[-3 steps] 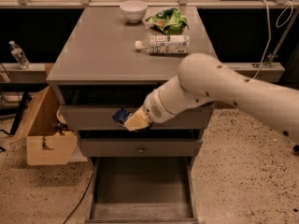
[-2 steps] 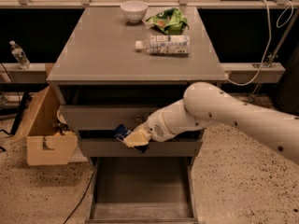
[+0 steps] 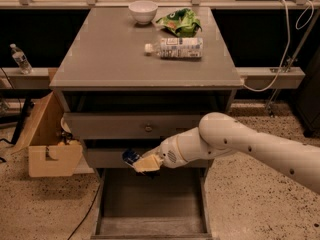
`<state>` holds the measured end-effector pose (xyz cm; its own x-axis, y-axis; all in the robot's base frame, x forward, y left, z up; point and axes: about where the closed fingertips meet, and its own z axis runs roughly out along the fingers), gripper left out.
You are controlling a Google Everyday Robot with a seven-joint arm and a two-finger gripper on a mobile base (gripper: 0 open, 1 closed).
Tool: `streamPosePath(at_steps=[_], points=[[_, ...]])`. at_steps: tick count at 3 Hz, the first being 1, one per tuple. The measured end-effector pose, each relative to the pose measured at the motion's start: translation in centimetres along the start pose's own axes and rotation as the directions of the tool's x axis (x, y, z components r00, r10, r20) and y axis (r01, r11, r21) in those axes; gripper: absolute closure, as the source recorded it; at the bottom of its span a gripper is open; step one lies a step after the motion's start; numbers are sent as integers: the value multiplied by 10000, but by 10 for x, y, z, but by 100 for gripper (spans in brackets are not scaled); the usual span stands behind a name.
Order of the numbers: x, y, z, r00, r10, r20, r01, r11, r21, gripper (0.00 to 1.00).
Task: Place rxbar blueberry into bottom drawer
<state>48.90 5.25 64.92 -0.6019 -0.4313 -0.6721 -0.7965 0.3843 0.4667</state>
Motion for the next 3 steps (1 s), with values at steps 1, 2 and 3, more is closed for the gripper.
streamPosePath(at_steps=[1,2,3], points=[[17,-10,15,9998,74,-199,-78,9998,-203,100],[53,-33,40,9995,152,-292,-168,9985,-530,100],[101,-54,73,9996,-263,93,270,9964,-800,100]])
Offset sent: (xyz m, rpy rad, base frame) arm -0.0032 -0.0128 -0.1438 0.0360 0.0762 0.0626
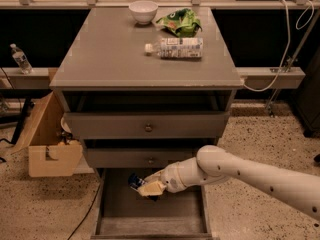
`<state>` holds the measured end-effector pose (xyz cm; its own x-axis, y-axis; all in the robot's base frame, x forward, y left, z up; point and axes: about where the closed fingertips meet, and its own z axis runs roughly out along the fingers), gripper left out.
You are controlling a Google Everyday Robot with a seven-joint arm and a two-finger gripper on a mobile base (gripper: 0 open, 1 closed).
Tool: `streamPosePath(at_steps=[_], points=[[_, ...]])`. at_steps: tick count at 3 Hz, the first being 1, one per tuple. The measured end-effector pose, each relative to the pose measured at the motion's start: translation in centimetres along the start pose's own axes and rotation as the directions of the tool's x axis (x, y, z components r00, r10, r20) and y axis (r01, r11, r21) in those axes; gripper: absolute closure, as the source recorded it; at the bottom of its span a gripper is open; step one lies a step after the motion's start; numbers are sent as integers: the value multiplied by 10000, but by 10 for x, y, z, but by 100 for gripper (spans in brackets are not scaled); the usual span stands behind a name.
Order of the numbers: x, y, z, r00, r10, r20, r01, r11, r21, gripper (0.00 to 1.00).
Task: Place rxbar blueberry into bottom drawer
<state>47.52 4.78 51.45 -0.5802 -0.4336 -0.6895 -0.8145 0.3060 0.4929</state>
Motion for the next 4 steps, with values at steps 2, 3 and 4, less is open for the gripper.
streamPosePath(at_steps=[2,3,4], points=[[33,-41,18,9995,-274,146,269,9992,287,100],[64,-80,31,9986,-403,335,380,9969,686,100],[103,-126,52,9973,-462,564,385,9907,1305,100]])
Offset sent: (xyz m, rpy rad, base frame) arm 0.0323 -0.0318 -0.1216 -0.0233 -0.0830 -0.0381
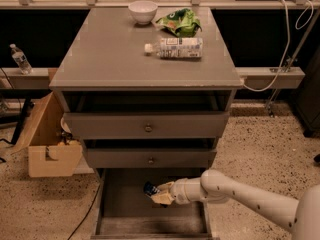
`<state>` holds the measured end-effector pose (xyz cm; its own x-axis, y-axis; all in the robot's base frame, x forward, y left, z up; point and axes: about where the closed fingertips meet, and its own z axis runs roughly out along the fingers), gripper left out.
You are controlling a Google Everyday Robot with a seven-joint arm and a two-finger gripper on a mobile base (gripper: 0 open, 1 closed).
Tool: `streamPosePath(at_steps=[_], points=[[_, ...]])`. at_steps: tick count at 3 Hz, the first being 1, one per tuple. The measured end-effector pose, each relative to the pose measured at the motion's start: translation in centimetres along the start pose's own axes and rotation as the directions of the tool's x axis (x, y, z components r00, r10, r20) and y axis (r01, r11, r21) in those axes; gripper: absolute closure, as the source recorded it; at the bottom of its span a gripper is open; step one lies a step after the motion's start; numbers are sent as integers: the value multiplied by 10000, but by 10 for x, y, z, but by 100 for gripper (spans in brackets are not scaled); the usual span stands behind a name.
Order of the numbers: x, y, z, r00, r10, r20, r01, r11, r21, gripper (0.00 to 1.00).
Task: Place rxbar blueberry into bottom drawer
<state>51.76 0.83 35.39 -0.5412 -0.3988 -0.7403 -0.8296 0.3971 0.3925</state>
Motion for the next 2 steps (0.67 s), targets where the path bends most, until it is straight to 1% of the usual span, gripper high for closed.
streamPosePath(at_steps=[1,2], points=[[27,-23,16,9999,115,50,-117,9994,335,100],[53,-44,36,9994,330,88,-334,9982,495,100]])
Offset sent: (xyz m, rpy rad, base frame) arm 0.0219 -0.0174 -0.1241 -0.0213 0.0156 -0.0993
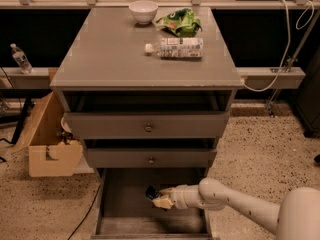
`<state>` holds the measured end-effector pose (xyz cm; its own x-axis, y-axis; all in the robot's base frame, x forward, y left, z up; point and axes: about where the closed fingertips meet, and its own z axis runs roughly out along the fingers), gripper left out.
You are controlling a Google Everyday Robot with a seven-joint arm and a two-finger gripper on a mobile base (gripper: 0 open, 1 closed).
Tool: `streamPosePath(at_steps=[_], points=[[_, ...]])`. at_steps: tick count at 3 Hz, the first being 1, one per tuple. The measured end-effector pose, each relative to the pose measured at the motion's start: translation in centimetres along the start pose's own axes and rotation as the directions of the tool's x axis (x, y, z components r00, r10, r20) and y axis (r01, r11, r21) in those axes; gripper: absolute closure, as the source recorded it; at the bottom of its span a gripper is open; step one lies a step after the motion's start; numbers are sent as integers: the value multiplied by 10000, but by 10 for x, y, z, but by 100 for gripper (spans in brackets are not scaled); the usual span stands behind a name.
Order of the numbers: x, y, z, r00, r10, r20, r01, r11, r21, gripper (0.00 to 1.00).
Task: Place rxbar blueberry into bottom drawer
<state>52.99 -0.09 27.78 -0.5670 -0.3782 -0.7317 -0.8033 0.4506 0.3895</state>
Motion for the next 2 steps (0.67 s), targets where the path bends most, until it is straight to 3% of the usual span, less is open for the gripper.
streamPosePath(at_steps=[1,2], points=[[25,-16,18,9991,426,-40,-426,9991,18,100],[45,-26,32,9953,929,-290,-927,9957,90,82]])
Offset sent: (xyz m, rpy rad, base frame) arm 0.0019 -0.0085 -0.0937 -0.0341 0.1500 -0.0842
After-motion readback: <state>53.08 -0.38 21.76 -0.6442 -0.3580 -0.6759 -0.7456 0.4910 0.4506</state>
